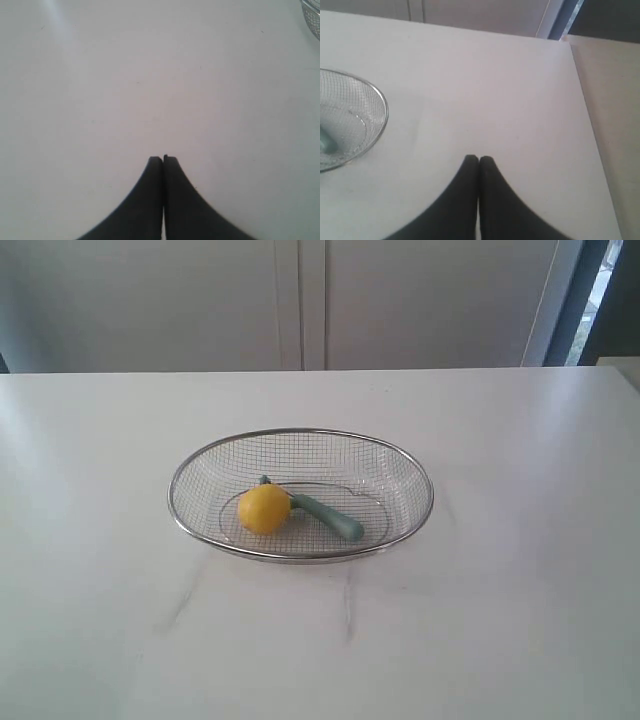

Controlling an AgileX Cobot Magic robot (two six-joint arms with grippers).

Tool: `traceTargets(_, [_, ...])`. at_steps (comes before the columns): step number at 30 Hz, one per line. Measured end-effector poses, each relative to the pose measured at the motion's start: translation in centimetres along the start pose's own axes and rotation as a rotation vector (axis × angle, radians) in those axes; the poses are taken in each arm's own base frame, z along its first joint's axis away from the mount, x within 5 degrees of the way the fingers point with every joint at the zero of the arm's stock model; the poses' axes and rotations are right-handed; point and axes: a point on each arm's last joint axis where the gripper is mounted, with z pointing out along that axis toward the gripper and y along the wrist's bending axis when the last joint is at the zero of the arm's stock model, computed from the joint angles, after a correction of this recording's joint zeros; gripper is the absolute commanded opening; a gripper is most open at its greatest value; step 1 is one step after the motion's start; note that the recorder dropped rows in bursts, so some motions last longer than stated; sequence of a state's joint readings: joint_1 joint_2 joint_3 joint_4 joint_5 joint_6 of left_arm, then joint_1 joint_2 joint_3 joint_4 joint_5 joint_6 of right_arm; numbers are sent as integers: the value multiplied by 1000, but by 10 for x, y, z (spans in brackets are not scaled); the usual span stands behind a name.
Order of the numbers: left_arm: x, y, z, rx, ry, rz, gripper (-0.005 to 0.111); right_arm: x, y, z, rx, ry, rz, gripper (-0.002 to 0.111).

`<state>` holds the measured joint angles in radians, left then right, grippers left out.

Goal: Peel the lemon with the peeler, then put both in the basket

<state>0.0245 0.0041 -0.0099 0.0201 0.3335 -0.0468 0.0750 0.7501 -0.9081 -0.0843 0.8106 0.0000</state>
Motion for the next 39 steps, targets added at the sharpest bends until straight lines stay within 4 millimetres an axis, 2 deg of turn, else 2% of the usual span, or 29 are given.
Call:
traceTargets(1, [0,0,0,0,0,0,0,9,1,1,-1,13,-1,0])
traceTargets(2, [0,0,0,0,0,0,0,26,2,0,-2,12,-2,0])
traceTargets(11, [0,0,0,0,0,0,0,88,5,-12,-1,-91,7,0])
traceTargets(14, [0,0,0,0,0,0,0,119,6,-20,2,-169,16,0])
traceTargets(16, [0,0,0,0,0,0,0,131,7,-23,3,-234,19,0])
traceTargets(22, [0,0,0,0,0,0,0,150,8,-27,35,-400,33,0])
traceTargets(32, [0,0,0,0,0,0,0,154,3,-25,178,-388,87,0])
traceTargets(39, [0,0,0,0,0,0,0,154,3,-25,187,-389,93,0])
